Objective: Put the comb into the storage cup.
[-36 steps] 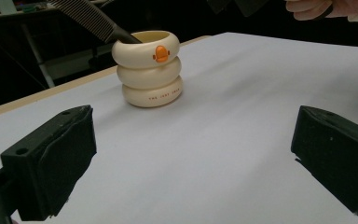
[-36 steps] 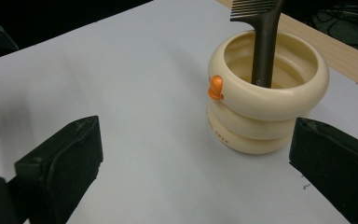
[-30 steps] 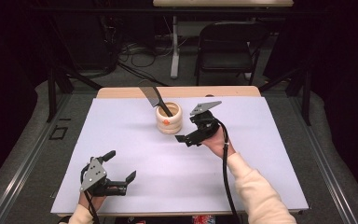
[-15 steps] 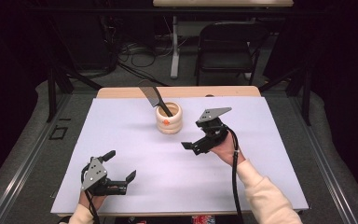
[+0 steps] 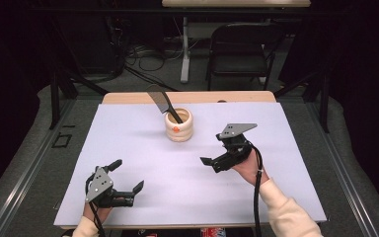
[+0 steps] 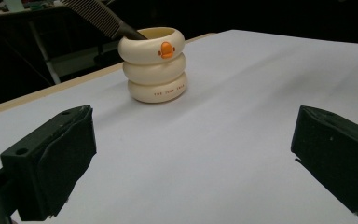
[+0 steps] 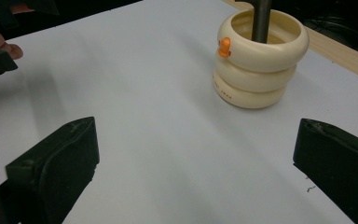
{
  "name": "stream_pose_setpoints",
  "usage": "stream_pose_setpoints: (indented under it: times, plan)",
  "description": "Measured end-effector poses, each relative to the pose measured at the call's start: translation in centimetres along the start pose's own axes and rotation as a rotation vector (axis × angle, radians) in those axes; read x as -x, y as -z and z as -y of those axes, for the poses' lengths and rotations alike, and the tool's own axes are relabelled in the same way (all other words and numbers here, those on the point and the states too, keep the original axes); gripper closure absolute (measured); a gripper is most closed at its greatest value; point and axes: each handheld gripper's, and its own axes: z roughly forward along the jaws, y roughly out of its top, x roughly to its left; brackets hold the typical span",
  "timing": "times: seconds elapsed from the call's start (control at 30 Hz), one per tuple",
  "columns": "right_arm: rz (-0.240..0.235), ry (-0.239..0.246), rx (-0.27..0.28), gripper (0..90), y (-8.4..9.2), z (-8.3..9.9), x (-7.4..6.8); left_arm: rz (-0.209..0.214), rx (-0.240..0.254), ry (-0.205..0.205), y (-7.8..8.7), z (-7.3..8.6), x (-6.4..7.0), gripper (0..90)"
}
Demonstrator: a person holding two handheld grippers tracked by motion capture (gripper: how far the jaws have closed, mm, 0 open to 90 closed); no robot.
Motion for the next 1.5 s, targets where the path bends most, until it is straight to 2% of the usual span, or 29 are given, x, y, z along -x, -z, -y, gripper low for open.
stream_pose_setpoints:
  times: [0.2,0.33,0.5,0.77,1.13,1.5]
  plan:
    - [0.03,-0.002,0.014,0.0,0.8,1.1,-0.2,0.0,-0.002,-0.001,0.1,0.0,0.0,0.0]
    - [0.038,-0.024,0.011,0.0,1.3,2.5,-0.3,0.004,-0.004,-0.003,0.1,0.0,-0.1,0.0]
    - [0.056,-0.029,0.016,0.0,1.7,3.4,-0.4,0.003,-0.005,-0.004,0.2,0.0,0.1,0.1]
    - [0.085,-0.019,0.03,0.2,3.0,4.8,-1.0,0.006,-0.009,-0.006,0.2,0.0,0.0,0.1]
    - [0.1,-0.006,0.02,0.4,4.0,6.6,-1.8,0.01,-0.023,-0.009,0.0,0.1,0.1,0.1]
    - [0.126,-0.015,0.024,0.4,5.0,8.3,-2.5,0.01,-0.024,-0.004,0.0,0.2,0.1,0.1]
